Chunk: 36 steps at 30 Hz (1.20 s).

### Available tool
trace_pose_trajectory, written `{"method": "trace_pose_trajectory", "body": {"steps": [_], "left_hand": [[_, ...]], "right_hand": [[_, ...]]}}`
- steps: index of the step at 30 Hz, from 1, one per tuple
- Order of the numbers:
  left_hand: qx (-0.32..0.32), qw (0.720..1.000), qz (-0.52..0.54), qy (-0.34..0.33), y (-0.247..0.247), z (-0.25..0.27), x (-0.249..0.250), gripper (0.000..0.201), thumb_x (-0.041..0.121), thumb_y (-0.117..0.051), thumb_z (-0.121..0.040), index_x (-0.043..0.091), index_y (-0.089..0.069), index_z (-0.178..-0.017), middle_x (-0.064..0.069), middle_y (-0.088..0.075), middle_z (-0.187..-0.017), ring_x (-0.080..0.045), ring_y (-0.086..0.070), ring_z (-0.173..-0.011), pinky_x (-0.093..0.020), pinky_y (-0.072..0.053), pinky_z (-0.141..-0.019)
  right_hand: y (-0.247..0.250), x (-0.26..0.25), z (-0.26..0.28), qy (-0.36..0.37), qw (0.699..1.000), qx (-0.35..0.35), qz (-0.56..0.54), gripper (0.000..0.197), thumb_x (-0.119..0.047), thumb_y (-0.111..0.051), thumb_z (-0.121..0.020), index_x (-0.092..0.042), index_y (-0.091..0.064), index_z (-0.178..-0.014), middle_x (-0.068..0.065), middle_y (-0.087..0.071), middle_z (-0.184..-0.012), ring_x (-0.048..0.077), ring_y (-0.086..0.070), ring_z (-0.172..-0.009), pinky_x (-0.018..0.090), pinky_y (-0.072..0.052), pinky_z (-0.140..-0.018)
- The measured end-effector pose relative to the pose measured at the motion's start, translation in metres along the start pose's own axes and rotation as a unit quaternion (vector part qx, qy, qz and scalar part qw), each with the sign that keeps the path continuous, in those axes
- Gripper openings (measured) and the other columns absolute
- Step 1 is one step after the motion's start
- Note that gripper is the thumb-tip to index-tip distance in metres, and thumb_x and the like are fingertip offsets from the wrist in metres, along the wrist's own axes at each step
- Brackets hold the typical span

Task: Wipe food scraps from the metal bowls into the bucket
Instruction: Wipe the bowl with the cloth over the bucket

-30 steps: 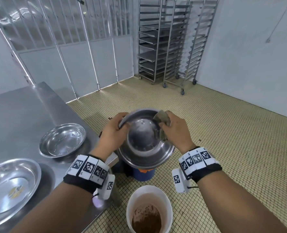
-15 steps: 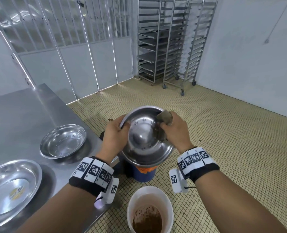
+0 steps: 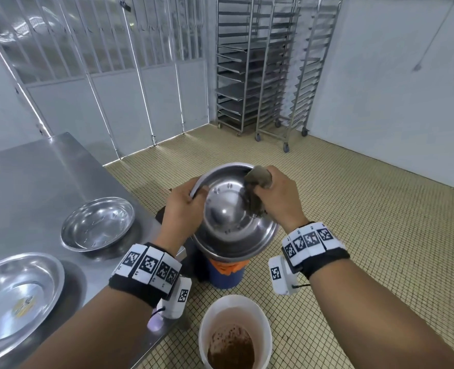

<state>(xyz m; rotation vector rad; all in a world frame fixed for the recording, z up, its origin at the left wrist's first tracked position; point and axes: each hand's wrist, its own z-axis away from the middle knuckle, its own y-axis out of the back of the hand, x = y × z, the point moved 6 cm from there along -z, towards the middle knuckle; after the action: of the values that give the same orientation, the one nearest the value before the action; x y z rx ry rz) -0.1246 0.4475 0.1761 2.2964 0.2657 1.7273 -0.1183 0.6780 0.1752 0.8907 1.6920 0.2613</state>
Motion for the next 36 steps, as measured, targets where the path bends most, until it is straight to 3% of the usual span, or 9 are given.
{"method": "trace_pose_trajectory", "body": {"steps": [4, 8, 12, 17, 23, 27, 30, 33, 36], "left_hand": [[0.068, 0.996, 0.047, 0.013, 0.011, -0.004, 0.003, 0.027, 0.021, -0.059, -0.104, 0.030, -0.068, -0.080, 0.016, -0.062, -0.058, -0.004, -0.055, -0.056, -0.018, -0.044, -0.054], [0.101, 0.992, 0.069, 0.012, 0.017, -0.004, -0.002, 0.024, 0.017, -0.057, -0.104, 0.022, -0.072, -0.086, 0.015, -0.057, -0.057, -0.001, -0.047, -0.053, -0.016, -0.041, -0.051], [0.087, 0.994, 0.072, 0.005, 0.014, 0.000, -0.004, 0.021, 0.014, -0.056, -0.104, 0.017, -0.073, -0.092, 0.016, -0.061, -0.060, 0.003, -0.052, -0.055, -0.016, -0.044, -0.054], [0.069, 0.996, 0.058, -0.004, 0.009, 0.005, -0.003, 0.021, 0.013, -0.057, -0.104, 0.019, -0.073, -0.092, 0.017, -0.068, -0.066, 0.002, -0.061, -0.060, -0.013, -0.045, -0.056], [0.145, 0.979, 0.143, -0.010, 0.011, 0.011, 0.001, 0.023, 0.011, -0.057, -0.103, 0.016, -0.070, -0.086, 0.011, -0.062, -0.066, -0.005, -0.054, -0.061, -0.020, -0.046, -0.058], [0.096, 0.994, 0.048, -0.031, 0.011, 0.002, 0.000, 0.014, 0.016, -0.057, -0.104, 0.026, -0.066, -0.110, 0.013, -0.068, -0.087, 0.002, -0.062, -0.075, -0.020, -0.048, -0.069], [0.009, 0.998, -0.019, -0.059, 0.014, -0.010, 0.012, 0.027, 0.020, -0.059, -0.103, 0.034, -0.064, -0.126, 0.019, -0.070, -0.107, 0.002, -0.066, -0.098, -0.021, -0.052, -0.082], [-0.019, 0.997, -0.011, -0.069, 0.017, -0.011, 0.030, 0.025, 0.016, -0.057, -0.104, 0.036, -0.071, -0.103, 0.027, -0.070, -0.079, 0.007, -0.065, -0.077, -0.018, -0.050, -0.071], [0.029, 0.995, 0.043, -0.086, 0.019, -0.006, 0.040, 0.025, 0.008, -0.055, -0.104, 0.018, -0.073, -0.090, 0.026, -0.061, -0.059, 0.008, -0.057, -0.060, -0.010, -0.042, -0.060]], "right_hand": [[-0.015, 0.018, 0.023, -0.075, 0.993, 0.042, -0.078, 0.021, -0.030, -0.071, -0.094, -0.022, -0.058, -0.109, -0.011, -0.064, -0.095, 0.000, -0.059, -0.083, 0.012, -0.040, -0.064], [-0.029, 0.022, 0.032, -0.110, 0.979, -0.008, -0.170, 0.025, -0.033, -0.070, -0.093, -0.027, -0.056, -0.114, -0.007, -0.066, -0.102, 0.010, -0.065, -0.091, 0.030, -0.055, -0.076], [-0.012, 0.010, 0.015, -0.051, 0.992, -0.031, -0.109, 0.023, -0.019, -0.068, -0.095, -0.027, -0.055, -0.112, -0.015, -0.062, -0.096, -0.002, -0.060, -0.082, 0.009, -0.045, -0.062], [-0.002, 0.001, 0.005, 0.002, 0.999, -0.011, -0.042, 0.030, -0.022, -0.070, -0.094, -0.025, -0.057, -0.121, -0.019, -0.060, -0.095, -0.008, -0.056, -0.084, 0.010, -0.044, -0.070], [-0.023, 0.017, 0.036, -0.090, 0.981, 0.061, -0.159, 0.024, -0.025, -0.070, -0.095, -0.025, -0.056, -0.114, -0.014, -0.061, -0.100, -0.002, -0.058, -0.088, 0.012, -0.041, -0.065], [-0.008, 0.010, 0.023, -0.033, 0.992, 0.040, -0.114, 0.022, -0.021, -0.066, -0.097, -0.029, -0.055, -0.115, -0.016, -0.063, -0.098, -0.004, -0.058, -0.085, 0.013, -0.043, -0.069], [0.001, 0.000, 0.012, 0.036, 0.999, -0.011, -0.030, 0.030, -0.017, -0.062, -0.097, -0.027, -0.055, -0.125, -0.006, -0.068, -0.094, 0.012, -0.067, -0.083, 0.029, -0.057, -0.076], [0.008, -0.006, 0.005, 0.068, 0.998, -0.003, -0.012, 0.033, -0.018, -0.062, -0.097, -0.027, -0.054, -0.128, -0.004, -0.069, -0.090, 0.017, -0.069, -0.079, 0.034, -0.060, -0.075], [0.013, -0.010, 0.010, 0.065, 0.995, 0.054, -0.061, 0.030, -0.017, -0.063, -0.098, -0.023, -0.056, -0.126, -0.008, -0.068, -0.091, 0.003, -0.065, -0.077, 0.011, -0.051, -0.067]]}}
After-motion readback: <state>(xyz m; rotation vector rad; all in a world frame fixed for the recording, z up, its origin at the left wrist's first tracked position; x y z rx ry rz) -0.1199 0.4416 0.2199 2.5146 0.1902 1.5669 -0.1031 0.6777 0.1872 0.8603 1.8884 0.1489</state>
